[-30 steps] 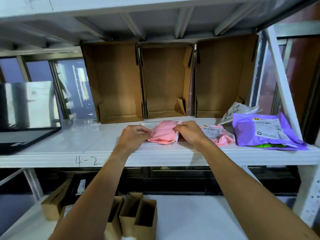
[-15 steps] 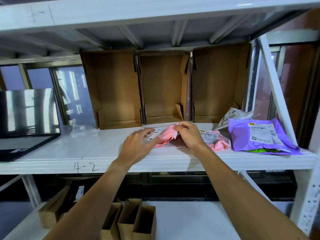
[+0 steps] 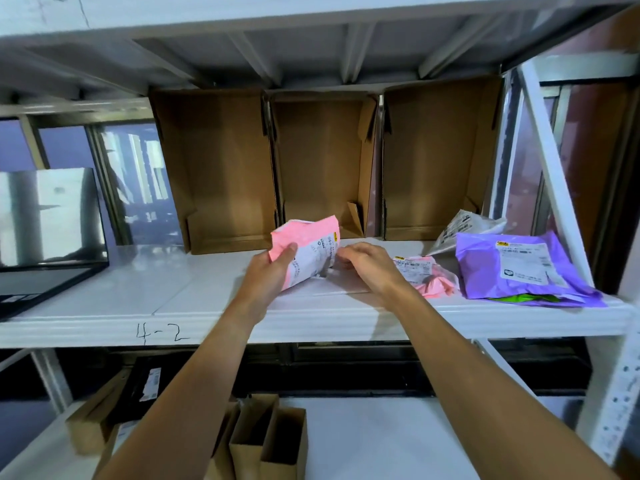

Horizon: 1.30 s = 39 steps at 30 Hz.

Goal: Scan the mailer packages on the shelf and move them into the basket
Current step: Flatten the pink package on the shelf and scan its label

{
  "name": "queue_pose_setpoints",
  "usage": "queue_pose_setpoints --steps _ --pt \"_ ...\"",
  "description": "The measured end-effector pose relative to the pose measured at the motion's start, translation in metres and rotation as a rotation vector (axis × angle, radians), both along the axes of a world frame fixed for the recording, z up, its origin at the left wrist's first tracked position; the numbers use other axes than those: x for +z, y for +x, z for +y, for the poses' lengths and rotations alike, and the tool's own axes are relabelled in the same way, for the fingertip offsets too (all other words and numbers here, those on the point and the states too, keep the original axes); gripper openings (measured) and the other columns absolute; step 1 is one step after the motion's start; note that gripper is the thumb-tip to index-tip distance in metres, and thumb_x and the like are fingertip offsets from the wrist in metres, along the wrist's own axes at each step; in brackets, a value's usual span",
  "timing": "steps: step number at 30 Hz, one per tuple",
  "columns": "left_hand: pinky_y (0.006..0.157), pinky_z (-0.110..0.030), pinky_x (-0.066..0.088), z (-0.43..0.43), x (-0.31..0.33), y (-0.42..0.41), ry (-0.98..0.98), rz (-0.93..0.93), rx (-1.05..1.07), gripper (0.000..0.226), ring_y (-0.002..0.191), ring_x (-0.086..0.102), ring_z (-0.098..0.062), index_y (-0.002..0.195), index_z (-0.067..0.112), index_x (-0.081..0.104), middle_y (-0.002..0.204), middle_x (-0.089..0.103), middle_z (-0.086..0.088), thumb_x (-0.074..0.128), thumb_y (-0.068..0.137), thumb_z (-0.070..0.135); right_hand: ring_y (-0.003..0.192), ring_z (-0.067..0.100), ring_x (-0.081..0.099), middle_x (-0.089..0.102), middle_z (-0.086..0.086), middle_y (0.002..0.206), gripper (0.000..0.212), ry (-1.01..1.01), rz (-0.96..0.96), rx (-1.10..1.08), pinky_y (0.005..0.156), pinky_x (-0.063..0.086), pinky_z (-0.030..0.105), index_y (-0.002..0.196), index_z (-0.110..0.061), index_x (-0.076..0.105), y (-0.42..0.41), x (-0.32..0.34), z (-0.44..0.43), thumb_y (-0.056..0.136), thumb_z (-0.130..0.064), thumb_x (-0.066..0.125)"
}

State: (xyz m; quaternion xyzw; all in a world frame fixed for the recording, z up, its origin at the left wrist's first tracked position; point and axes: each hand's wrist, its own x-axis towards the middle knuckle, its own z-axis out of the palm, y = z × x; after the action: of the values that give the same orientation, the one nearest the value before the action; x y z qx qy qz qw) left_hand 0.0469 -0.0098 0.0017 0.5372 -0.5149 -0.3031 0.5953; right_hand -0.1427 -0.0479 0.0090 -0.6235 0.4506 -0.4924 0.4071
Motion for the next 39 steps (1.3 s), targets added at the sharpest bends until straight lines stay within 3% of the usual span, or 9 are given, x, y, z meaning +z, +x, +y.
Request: queue_pose_setpoints --steps 3,6,11,14,17,21,26,31,39 --pt "0.096 -0.041 0.055 -0.001 0.000 0.004 0.002 0.096 -0.018 0.026 0.103 0.070 -0.017 0.099 0.022 0.072 0.109 0.075 0.006 0.063 0.095 0.046 0.108 0.013 0.061 0.068 -0.007 0.112 0.027 0.001 0.056 0.002 0.099 0.047 0.034 0.111 -0.021 0.070 0.001 0.000 -0.002 0.091 -0.038 0.065" --pt "0.079 -0.040 0.061 0.003 0.003 0.003 -0.021 0.175 -0.052 0.031 0.093 0.074 -0.018 0.106 0.019 0.069 0.105 0.076 0.004 0.056 0.098 0.047 0.114 0.013 0.055 0.062 -0.008 0.123 0.042 0.001 0.107 -0.019 0.098 0.044 0.033 0.126 -0.020 0.063 0.002 0.001 -0.002 0.090 -0.041 0.064" --pt "0.092 -0.036 0.054 0.004 0.004 0.008 -0.016 0.244 -0.073 0.041 0.100 0.073 -0.017 0.109 0.014 0.069 0.107 0.076 0.001 0.048 0.102 0.048 0.100 0.008 0.062 0.068 -0.009 0.112 0.028 0.003 0.106 0.046 0.079 0.045 0.022 0.120 -0.019 0.065 0.001 0.001 0.003 0.096 -0.032 0.060" --pt "0.088 -0.035 0.055 0.004 0.004 0.008 -0.005 0.271 -0.074 0.035 0.099 0.073 -0.017 0.112 0.015 0.067 0.105 0.076 0.000 0.048 0.103 0.044 0.092 0.000 0.063 0.069 -0.009 0.109 0.021 0.012 0.096 0.047 0.073 0.046 0.015 0.119 -0.018 0.064 0.002 0.001 0.004 0.099 -0.023 0.058" --pt "0.074 -0.032 0.058 0.004 0.004 0.006 0.006 0.235 -0.039 0.025 0.095 0.073 -0.020 0.117 0.016 0.066 0.108 0.076 -0.002 0.057 0.101 0.033 0.095 0.003 0.064 0.070 -0.004 0.111 0.022 0.022 0.053 0.015 0.073 0.048 0.017 0.121 -0.016 0.061 0.000 0.000 0.004 0.100 -0.016 0.054" --pt "0.044 -0.018 0.044 0.005 0.003 0.002 0.033 0.144 0.027 0.022 0.066 0.066 -0.017 0.091 0.013 0.068 0.087 0.073 -0.007 0.054 0.103 0.026 0.093 0.006 0.065 0.072 -0.002 0.105 0.020 0.034 -0.018 -0.043 0.072 0.050 0.022 0.111 -0.016 0.065 -0.002 0.001 0.005 0.100 -0.016 0.048" --pt "0.059 -0.028 0.054 0.011 0.004 0.000 0.077 0.050 0.003 0.035 0.065 0.073 -0.018 0.091 0.010 0.072 0.078 0.076 -0.005 0.054 0.102 0.038 0.085 0.023 0.074 0.077 0.006 0.087 0.039 0.105 -0.032 -0.033 0.082 0.054 0.037 0.102 -0.020 0.069 -0.002 0.002 0.007 0.096 -0.054 0.051" --pt "0.070 -0.033 0.057 0.013 0.005 0.000 0.069 0.020 0.003 0.040 0.080 0.076 -0.025 0.097 0.011 0.074 0.085 0.078 -0.008 0.053 0.100 0.045 0.077 0.019 0.075 0.077 0.005 0.084 0.037 0.098 -0.002 -0.019 0.073 0.053 0.032 0.103 -0.014 0.067 -0.003 0.004 0.010 0.099 -0.048 0.053" --pt "0.045 -0.020 0.050 0.014 0.008 0.000 0.093 0.084 0.060 0.048 0.058 0.072 -0.014 0.094 0.005 0.070 0.068 0.073 -0.002 0.047 0.103 0.047 0.079 0.023 0.075 0.077 0.010 0.089 0.029 0.068 -0.046 -0.016 0.083 0.058 0.044 0.102 -0.007 0.070 -0.004 0.005 0.015 0.101 -0.031 0.053"
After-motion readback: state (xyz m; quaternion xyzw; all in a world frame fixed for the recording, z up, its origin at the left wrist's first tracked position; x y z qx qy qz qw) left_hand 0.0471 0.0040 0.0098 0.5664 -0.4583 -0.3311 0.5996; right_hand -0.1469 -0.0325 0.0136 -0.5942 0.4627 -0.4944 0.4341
